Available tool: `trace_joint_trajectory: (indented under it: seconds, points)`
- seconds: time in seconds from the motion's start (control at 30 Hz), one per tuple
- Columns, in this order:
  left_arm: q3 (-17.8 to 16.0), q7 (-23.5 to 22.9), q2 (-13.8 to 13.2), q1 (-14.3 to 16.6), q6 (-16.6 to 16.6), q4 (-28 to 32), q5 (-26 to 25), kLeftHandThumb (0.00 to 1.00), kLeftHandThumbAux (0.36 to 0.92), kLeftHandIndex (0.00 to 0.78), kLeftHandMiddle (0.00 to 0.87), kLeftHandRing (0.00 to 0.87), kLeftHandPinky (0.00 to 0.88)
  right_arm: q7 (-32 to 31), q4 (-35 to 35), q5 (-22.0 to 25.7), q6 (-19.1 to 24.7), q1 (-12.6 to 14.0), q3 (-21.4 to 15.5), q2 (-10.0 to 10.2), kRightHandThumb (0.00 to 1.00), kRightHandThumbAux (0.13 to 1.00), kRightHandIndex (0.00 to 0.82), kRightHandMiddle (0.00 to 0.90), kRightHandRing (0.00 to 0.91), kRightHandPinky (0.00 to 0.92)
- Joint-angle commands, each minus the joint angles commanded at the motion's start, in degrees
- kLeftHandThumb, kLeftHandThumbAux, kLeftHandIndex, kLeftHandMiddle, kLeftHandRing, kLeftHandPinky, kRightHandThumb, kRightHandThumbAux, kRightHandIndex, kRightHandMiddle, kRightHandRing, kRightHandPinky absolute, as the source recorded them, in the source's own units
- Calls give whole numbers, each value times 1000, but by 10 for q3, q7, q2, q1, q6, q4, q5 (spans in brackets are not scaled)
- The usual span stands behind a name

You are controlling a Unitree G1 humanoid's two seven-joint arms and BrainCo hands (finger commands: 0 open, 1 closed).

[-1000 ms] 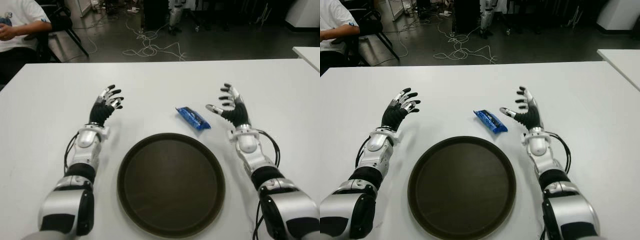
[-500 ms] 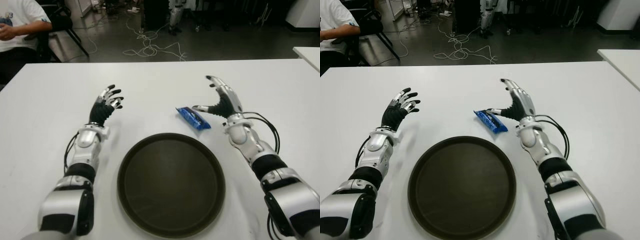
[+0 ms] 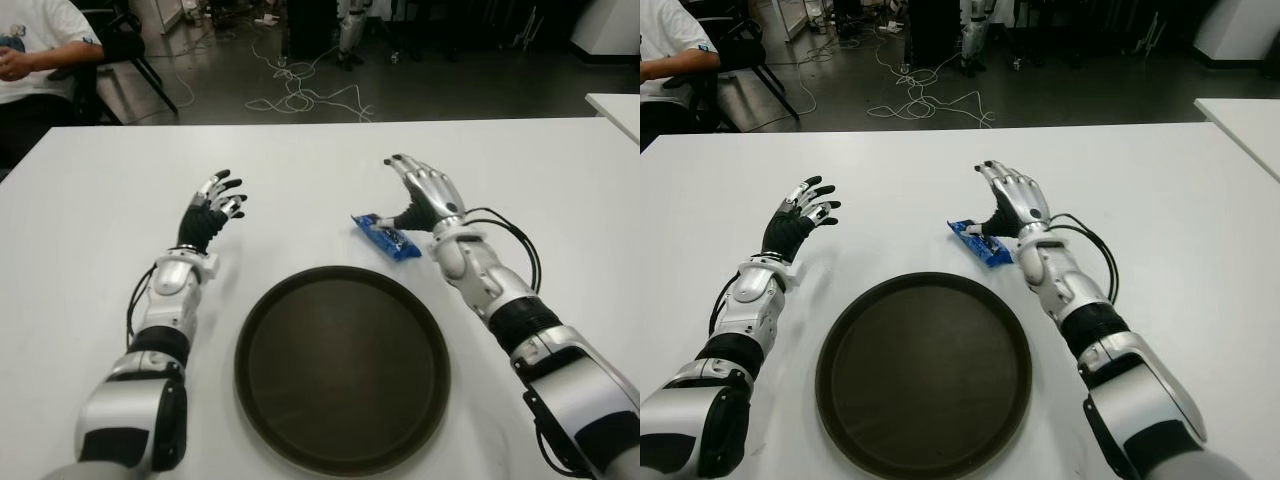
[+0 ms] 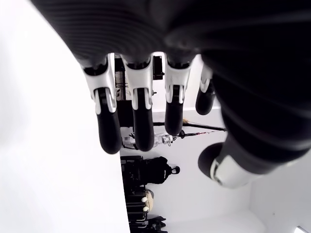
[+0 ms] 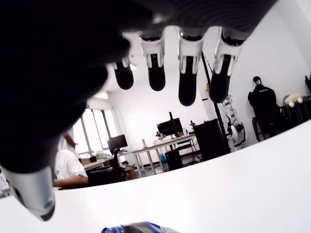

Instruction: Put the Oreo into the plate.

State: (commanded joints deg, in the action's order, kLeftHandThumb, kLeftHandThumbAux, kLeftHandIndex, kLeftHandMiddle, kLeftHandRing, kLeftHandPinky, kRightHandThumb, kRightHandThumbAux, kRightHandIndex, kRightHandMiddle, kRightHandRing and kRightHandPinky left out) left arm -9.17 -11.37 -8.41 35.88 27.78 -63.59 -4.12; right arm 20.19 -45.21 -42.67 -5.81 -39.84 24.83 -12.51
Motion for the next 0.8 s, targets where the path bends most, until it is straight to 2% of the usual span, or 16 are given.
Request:
trace_joint_trajectory:
  seconds: [0.23, 0.5, 0.6, 0.8]
  points:
    - [2, -1, -1, -2, 1, 4, 3, 153, 633, 114, 216, 257, 337, 40, -11, 1, -13, 5, 5, 7, 0, 658, 60, 165, 217, 281]
    - [2, -1, -1, -6, -2, 9, 4, 154, 622, 114, 217, 258, 339, 56, -19, 8, -7, 5, 1, 15, 0, 658, 62, 182, 238, 305]
    - [3, 1, -2, -7, 0, 10, 7, 154, 618, 118, 216, 257, 338, 37, -14, 7, 22, 3, 0, 17, 0, 641, 51, 173, 228, 293]
    - [4, 2, -1, -10, 4, 13, 10, 150, 620, 124, 212, 257, 350, -20, 10, -6, 100, -1, 8, 15, 0, 583, 6, 91, 118, 148]
